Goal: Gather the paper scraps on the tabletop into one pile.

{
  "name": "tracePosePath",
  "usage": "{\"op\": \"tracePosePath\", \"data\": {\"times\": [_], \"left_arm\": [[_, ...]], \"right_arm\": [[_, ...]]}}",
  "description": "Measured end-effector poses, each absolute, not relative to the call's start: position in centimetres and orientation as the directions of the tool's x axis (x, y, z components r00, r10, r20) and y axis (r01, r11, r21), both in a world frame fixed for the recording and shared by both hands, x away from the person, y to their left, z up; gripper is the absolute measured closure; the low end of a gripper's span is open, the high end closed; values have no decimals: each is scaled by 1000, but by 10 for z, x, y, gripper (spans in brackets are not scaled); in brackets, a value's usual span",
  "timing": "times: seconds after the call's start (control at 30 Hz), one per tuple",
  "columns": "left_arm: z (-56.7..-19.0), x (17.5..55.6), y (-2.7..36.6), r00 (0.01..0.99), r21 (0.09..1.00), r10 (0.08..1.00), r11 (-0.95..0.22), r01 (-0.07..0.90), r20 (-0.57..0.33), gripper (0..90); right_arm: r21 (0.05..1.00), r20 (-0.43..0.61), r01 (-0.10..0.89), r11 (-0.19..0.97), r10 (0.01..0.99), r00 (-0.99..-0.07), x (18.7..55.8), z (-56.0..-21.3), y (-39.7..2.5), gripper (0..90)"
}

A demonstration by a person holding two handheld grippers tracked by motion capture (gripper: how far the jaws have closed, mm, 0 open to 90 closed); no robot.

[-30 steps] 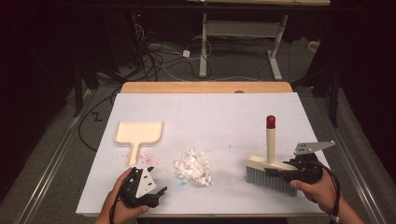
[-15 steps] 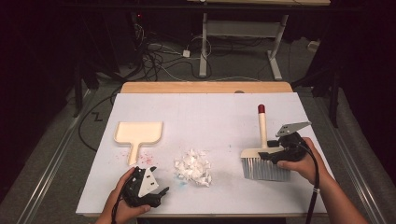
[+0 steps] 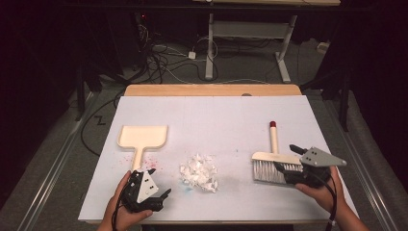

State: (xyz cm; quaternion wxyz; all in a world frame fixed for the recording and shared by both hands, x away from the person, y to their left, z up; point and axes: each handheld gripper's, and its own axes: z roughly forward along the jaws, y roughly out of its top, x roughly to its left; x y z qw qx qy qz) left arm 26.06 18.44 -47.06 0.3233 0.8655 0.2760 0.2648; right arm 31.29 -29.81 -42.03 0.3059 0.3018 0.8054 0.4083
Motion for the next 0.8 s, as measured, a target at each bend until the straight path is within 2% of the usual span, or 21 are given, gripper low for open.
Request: {"op": "tracePosePath", "data": {"times": [0.27, 0.33, 0.8], "left_arm": [[-468, 258, 184, 710, 713, 640, -642, 282, 296, 180], [-468, 258, 184, 710, 712, 640, -642, 284, 294, 180], [-469, 262, 181, 717, 698, 631, -656, 289, 296, 180]], "right_arm": [[861, -252, 216, 460, 756, -605, 285, -427, -295, 223], [873, -267, 185, 451, 760, -593, 284, -424, -295, 228], [874, -269, 186, 448, 767, -582, 288, -422, -301, 229]]}}
